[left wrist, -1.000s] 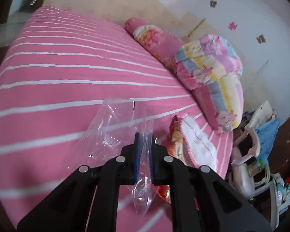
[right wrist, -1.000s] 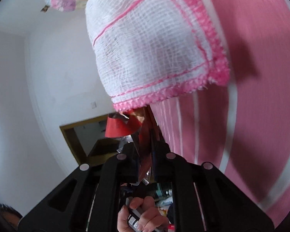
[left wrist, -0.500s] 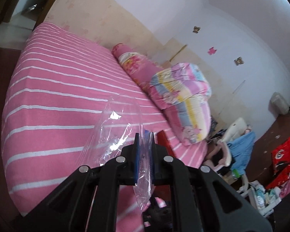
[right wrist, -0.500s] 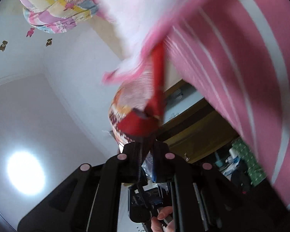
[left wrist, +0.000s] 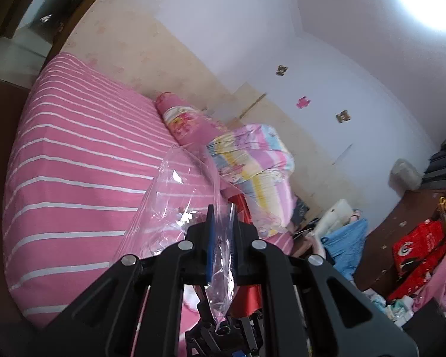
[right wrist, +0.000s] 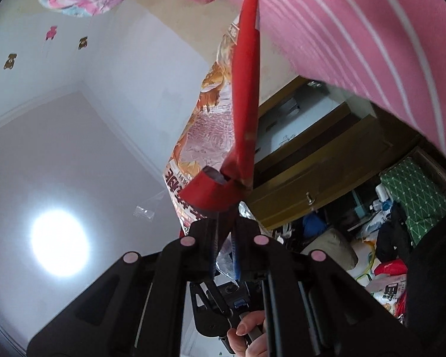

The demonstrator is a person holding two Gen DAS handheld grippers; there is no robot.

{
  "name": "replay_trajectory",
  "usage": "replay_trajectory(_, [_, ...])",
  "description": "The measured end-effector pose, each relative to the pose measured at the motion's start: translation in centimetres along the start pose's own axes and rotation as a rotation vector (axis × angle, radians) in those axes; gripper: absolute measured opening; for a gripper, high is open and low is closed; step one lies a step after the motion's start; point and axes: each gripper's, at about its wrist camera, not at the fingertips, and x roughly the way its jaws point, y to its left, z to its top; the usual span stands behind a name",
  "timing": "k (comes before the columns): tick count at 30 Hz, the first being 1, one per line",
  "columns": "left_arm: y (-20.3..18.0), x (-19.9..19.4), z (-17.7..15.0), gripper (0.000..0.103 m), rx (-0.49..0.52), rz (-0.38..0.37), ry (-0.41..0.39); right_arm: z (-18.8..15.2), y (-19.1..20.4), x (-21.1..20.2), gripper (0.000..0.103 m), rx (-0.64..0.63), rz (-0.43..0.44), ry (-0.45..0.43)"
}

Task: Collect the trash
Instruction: 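Lift the snack bag and plastic bag and carry both over the bin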

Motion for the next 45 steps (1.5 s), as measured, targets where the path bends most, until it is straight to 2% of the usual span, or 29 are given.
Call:
replay_trajectory(6, [-3.0, -1.5, -0.4, 0.008, 0.011, -0.056, -0.017, -2.4, 3.1, -0.9, 0.009, -0.045, 0.028, 0.033])
replay_trajectory(10, [-6.2, -1.6, -1.6, 0.008, 0.033, -0.115, 0.0, -3.8, 5.4, -2.1, 0.009, -0.077, 0.051, 0.045])
replay_trajectory(13, [-8.3, -1.4, -2.7, 0.008, 0.048, -0.151, 0.019, -4.9, 7.8, -3.6, 0.009, -0.125, 0.064, 0.047])
replay_trajectory(18, [-12.0, -0.1, -5.7, 0.008, 0.077, -0.219, 0.079, -6.5, 11.7, -8.4, 0.009, -0.201, 0.082, -0.002])
replay_trajectory(24, [-16.2, 3.1, -10.6, 0.008, 0.092, -0.31, 0.206, -7.8, 15.0, -16.0, 0.009, -0.273, 0.095, -0.107])
replay_trajectory(31, [-20.4, 7.6, -18.2, 0.008, 0.119, -0.383, 0.409, -9.1, 17.2, -26.6, 0.009, -0.33, 0.098, -0.258])
replay_trajectory(40, [-22.2, 12.7, -28.1, 0.008, 0.1, -0.414, 0.683, -10.7, 16.7, -38.3, 0.009, -0.319, 0.057, -0.409])
replay_trajectory(45, [-21.8, 15.6, -34.3, 0.008, 0.112, -0.41, 0.839, -11.4, 14.5, -44.7, 0.009, -0.278, 0.057, -0.526])
